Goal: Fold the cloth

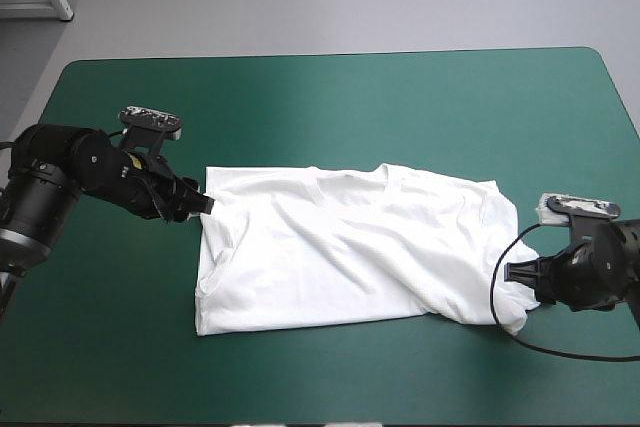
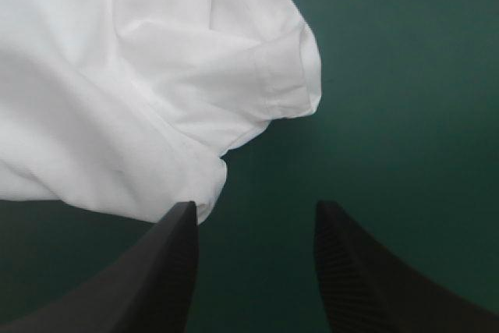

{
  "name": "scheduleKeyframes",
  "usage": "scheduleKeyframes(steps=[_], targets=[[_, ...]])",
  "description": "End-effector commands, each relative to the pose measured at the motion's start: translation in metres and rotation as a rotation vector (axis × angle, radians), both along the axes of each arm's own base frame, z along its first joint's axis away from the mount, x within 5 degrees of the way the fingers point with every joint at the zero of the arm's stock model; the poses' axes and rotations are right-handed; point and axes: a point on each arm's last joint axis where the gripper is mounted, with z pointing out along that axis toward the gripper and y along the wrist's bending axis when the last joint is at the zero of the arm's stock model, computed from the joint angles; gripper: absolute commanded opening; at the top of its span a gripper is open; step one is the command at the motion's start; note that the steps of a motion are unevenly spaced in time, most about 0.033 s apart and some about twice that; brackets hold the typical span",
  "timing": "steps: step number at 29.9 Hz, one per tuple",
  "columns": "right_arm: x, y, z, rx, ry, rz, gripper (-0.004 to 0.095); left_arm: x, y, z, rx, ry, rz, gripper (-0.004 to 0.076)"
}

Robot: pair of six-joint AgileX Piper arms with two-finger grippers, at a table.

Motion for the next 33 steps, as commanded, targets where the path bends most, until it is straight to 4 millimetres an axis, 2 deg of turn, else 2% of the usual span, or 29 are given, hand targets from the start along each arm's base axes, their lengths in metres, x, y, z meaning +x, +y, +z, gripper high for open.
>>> scheduleKeyframes(steps=[1,8,13,23,28,31,33], targets=[[0.009,-0.004,-0.012,-0.007,-0.031,-0.015,0.0445,-0.009,0.000,0.016,-0.027,-0.042,-0.003,0.0440],[0.032,-0.018,-0.035,-0.012,-0.012,-0.051,0.0445,-0.009,0.000,0.016,-0.026,-0.040,-0.004,0.0440],[0.047,-0.028,-0.050,0.055,0.020,-0.086,0.0445,-0.009,0.000,0.016,-0.027,-0.039,-0.004,0.0440],[0.073,-0.030,-0.087,0.065,0.116,-0.076,0.0444,-0.009,0.000,0.016,-0.028,-0.035,-0.005,0.0440],[0.077,-0.031,-0.098,0.068,0.160,-0.079,0.0436,-0.009,0.000,0.016,-0.027,-0.034,-0.005,0.0440],[0.076,-0.031,-0.098,0.074,0.174,-0.099,0.0268,-0.009,0.000,0.016,-0.028,-0.037,-0.004,0.0440],[0.074,-0.031,-0.096,0.068,0.177,-0.103,0.0047,-0.009,0.000,0.016,-0.029,-0.039,-0.004,0.0440]])
